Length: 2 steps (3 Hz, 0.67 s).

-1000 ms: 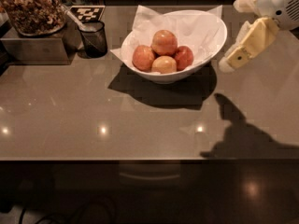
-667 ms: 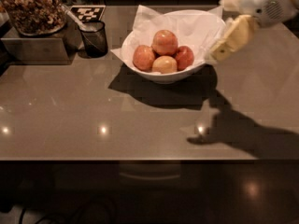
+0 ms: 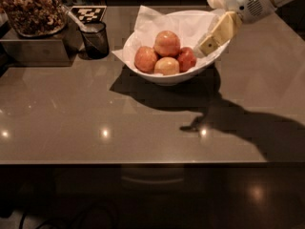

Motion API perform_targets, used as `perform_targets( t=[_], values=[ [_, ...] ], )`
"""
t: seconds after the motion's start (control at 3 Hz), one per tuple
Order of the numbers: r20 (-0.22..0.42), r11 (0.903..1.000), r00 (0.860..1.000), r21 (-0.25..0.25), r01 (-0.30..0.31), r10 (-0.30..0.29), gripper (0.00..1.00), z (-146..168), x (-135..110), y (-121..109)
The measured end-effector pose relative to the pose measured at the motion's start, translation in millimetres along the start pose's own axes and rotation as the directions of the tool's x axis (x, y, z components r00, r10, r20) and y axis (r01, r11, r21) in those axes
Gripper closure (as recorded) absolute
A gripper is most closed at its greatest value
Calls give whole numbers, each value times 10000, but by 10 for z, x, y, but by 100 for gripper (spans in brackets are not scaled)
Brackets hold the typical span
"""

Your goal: Pick apple from white bowl

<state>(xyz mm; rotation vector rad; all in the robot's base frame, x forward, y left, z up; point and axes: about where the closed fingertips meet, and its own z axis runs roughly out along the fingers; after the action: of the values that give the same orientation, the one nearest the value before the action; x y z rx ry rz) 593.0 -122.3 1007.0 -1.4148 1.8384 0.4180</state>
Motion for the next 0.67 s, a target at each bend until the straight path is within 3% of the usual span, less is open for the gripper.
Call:
perform_targets(
  t=[0.33, 0.67],
  values=[
    [77, 9995, 9995, 17, -314, 313, 0, 51, 74, -29],
    [351, 9994, 9989, 66, -325, 323, 0, 303, 15, -228]
  ],
)
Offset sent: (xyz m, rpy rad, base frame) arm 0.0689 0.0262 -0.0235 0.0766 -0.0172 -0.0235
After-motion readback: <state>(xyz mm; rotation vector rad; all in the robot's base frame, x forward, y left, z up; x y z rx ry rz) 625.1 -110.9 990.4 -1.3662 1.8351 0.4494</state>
